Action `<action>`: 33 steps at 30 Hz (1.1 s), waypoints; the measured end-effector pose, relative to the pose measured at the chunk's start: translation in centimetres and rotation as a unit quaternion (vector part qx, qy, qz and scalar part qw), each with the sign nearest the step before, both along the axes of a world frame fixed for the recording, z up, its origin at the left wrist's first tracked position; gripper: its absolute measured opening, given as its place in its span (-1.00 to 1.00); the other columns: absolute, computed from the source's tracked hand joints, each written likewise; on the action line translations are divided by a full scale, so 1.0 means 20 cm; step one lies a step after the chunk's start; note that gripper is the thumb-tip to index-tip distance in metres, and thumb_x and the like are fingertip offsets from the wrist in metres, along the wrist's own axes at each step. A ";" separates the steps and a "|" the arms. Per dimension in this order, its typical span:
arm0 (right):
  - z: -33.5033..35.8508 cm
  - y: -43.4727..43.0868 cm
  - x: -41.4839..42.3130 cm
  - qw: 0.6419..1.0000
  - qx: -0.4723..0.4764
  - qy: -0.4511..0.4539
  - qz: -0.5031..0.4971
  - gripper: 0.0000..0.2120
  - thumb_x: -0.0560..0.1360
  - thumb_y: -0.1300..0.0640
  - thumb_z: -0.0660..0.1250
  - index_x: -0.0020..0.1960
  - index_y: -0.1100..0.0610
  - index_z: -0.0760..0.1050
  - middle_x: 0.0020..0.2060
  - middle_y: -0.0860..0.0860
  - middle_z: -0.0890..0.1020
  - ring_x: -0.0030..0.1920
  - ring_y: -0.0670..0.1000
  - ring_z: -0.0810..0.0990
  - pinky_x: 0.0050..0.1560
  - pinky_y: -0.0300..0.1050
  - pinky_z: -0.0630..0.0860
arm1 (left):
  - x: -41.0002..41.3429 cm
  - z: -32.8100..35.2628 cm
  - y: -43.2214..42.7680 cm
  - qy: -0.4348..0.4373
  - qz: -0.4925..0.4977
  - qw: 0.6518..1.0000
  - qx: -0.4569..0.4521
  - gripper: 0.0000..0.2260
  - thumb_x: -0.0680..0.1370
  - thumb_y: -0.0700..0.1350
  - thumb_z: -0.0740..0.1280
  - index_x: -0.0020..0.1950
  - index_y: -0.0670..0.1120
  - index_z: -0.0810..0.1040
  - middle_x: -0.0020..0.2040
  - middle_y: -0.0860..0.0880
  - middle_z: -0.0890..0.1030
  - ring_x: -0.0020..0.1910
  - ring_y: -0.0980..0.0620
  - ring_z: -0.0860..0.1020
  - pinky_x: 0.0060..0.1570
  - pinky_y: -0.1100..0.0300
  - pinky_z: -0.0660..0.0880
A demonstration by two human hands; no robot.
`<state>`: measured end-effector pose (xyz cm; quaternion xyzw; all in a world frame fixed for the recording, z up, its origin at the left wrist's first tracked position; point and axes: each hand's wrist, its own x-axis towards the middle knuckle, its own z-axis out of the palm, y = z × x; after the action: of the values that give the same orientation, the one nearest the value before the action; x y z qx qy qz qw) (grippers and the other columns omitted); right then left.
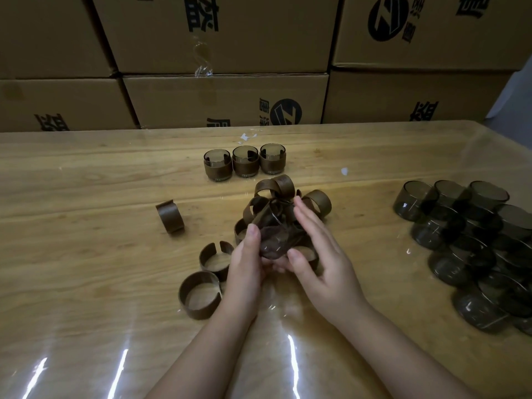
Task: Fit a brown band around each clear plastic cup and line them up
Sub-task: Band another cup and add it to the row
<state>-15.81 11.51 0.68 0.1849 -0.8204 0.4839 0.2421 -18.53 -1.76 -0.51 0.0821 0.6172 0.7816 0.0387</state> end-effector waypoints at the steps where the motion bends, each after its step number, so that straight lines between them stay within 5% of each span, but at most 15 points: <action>1: 0.00 0.00 0.00 1.000 -0.001 -0.001 -0.002 -0.49 0.56 0.05 0.18 0.47 0.15 0.24 0.49 -0.04 0.26 0.50 -0.10 0.21 0.46 -0.18 0.21 | 0.00 0.00 0.00 -0.001 0.005 1.000 -0.005 -0.41 0.40 0.46 0.18 0.03 0.01 0.67 -0.14 -0.21 0.69 -0.12 -0.15 0.65 -0.08 -0.07 0.53; 4: -0.02 0.00 0.01 1.000 -0.002 -0.008 -0.009 -0.48 0.55 0.05 0.19 0.47 0.19 0.26 0.48 -0.03 0.28 0.49 -0.11 0.22 0.45 -0.22 0.21 | 0.00 0.00 0.02 0.006 0.035 0.999 -0.025 -0.16 0.22 0.56 0.28 0.16 -0.10 0.58 -0.01 -0.19 0.69 -0.01 -0.13 0.67 -0.07 0.06 0.62; 9: -0.02 0.00 0.00 1.000 -0.009 -0.001 -0.026 -0.49 0.55 0.06 0.19 0.45 0.21 0.27 0.46 0.02 0.32 0.48 -0.10 0.26 0.44 -0.21 0.22 | 0.01 0.00 0.04 0.045 0.087 0.995 -0.021 -0.21 0.25 0.47 0.37 0.24 -0.09 0.50 0.12 -0.12 0.64 0.09 -0.03 0.64 -0.03 0.20 0.59; 13: -0.02 -0.02 0.01 1.000 0.001 0.007 -0.020 -0.49 0.56 0.08 0.19 0.47 0.18 0.23 0.46 0.02 0.32 0.49 -0.08 0.25 0.46 -0.12 0.24 | 0.01 0.00 0.04 0.069 0.131 0.989 -0.022 -0.46 0.40 0.10 0.47 0.30 -0.03 0.41 0.10 0.01 0.64 0.09 0.14 0.62 0.05 0.24 0.55; 16: -0.03 -0.03 0.02 0.999 0.009 0.029 -0.017 -0.50 0.56 0.12 0.19 0.46 0.25 0.26 0.46 0.06 0.33 0.49 -0.05 0.26 0.45 -0.13 0.25 | 0.01 0.01 0.04 0.091 0.138 0.986 -0.010 -0.42 0.35 -0.06 0.42 0.34 -0.02 0.33 0.18 -0.05 0.57 0.09 0.16 0.61 0.01 0.34 0.51; 22: -0.02 -0.01 0.01 0.999 -0.034 0.030 -0.025 -0.52 0.56 0.12 0.19 0.44 0.26 0.30 0.46 0.04 0.33 0.48 -0.08 0.27 0.42 -0.25 0.23 | 0.02 0.01 0.04 0.127 0.128 0.978 -0.106 -0.37 0.32 0.03 0.57 0.30 0.20 0.36 0.17 -0.05 0.55 0.05 0.11 0.61 -0.02 0.34 0.51; 26: -0.01 0.01 -0.01 0.996 -0.086 -0.003 -0.019 -0.53 0.58 0.03 0.15 0.47 0.10 0.26 0.46 -0.07 0.34 0.47 -0.13 0.27 0.41 -0.26 0.25 | 0.05 0.00 0.06 0.147 0.109 0.972 -0.151 -0.43 0.28 0.15 0.46 0.27 0.21 0.42 0.14 -0.09 0.56 0.07 -0.04 0.58 0.10 0.07 0.55; 33: -0.03 0.03 -0.03 0.982 -0.158 -0.099 0.024 -0.52 0.55 -0.14 0.11 0.45 -0.09 0.28 0.39 -0.21 0.42 0.41 -0.18 0.35 0.37 -0.21 0.34 | 0.06 0.03 0.05 0.130 0.095 0.983 -0.084 -0.43 0.30 0.12 0.42 0.27 0.04 0.43 0.13 -0.02 0.59 0.04 0.20 0.60 -0.02 0.38 0.50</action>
<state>-16.36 12.09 0.08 0.1157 -0.7489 0.6288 0.1742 -17.39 -0.78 0.11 0.1209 0.6855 0.7096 -0.1093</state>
